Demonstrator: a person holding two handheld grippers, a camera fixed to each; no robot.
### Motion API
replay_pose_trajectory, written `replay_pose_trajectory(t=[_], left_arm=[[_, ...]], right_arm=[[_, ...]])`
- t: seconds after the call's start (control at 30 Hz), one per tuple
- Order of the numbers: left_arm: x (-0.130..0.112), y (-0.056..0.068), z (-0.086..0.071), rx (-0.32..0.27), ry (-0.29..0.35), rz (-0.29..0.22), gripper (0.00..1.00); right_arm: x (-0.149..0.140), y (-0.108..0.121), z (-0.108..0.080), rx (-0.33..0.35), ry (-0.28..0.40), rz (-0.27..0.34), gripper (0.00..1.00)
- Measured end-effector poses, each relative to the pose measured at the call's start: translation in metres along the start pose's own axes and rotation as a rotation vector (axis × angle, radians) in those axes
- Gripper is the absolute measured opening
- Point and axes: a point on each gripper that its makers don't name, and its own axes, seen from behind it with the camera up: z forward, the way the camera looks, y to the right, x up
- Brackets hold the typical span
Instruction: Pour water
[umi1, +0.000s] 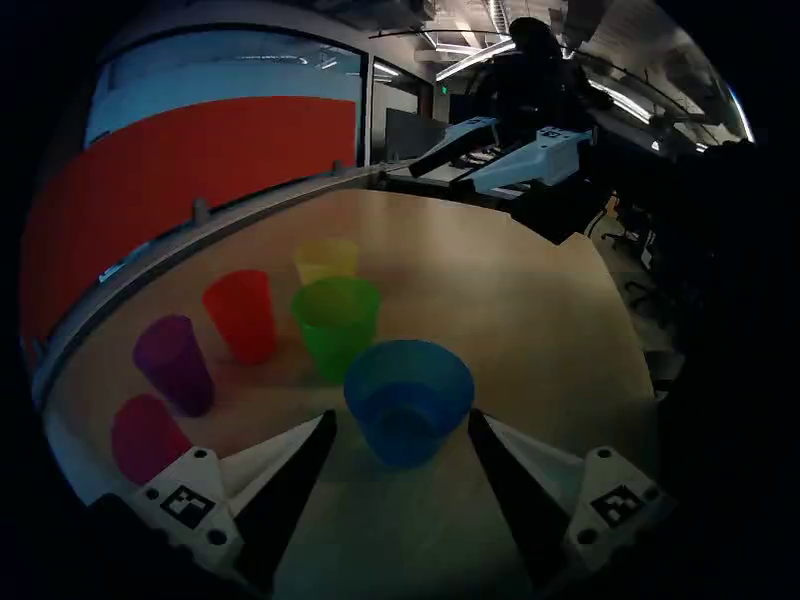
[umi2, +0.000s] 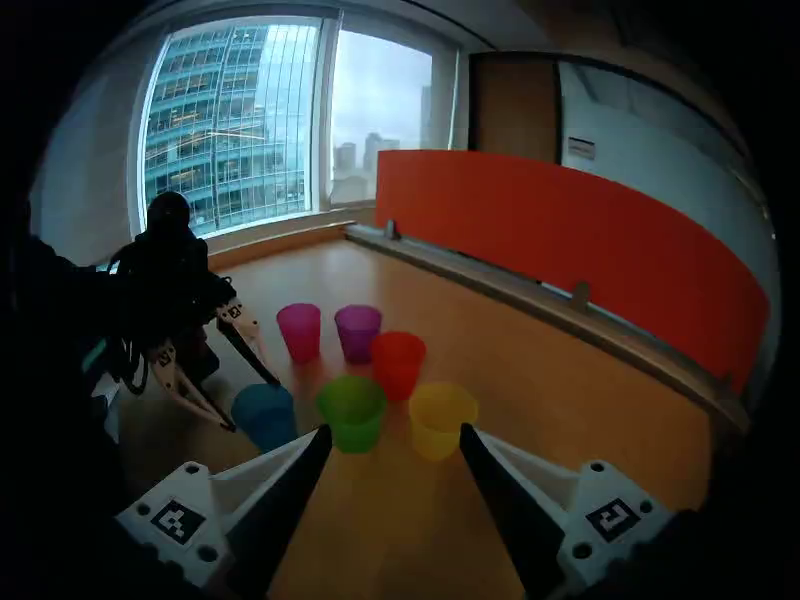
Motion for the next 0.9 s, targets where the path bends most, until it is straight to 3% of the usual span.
replay_pose_trajectory(t=[0.37, 0.73, 0.9], left_arm=[[0.006, 0.002, 0.02, -0.011, 0.003, 0.011, 0.98], [0.007, 0.003, 0.027, -0.019, 0.0, 0.015, 0.98], [0.006, 0.003, 0.029, -0.016, -0.005, 0.021, 0.88]], right_arm=[[-0.002, 0.005, 0.0, -0.006, 0.001, 0.009, 0.99], [-0.003, 0.008, 0.002, -0.007, 0.001, 0.011, 0.99], [-0.005, 0.009, 0.002, -0.007, 0.0, 0.012, 0.99]])
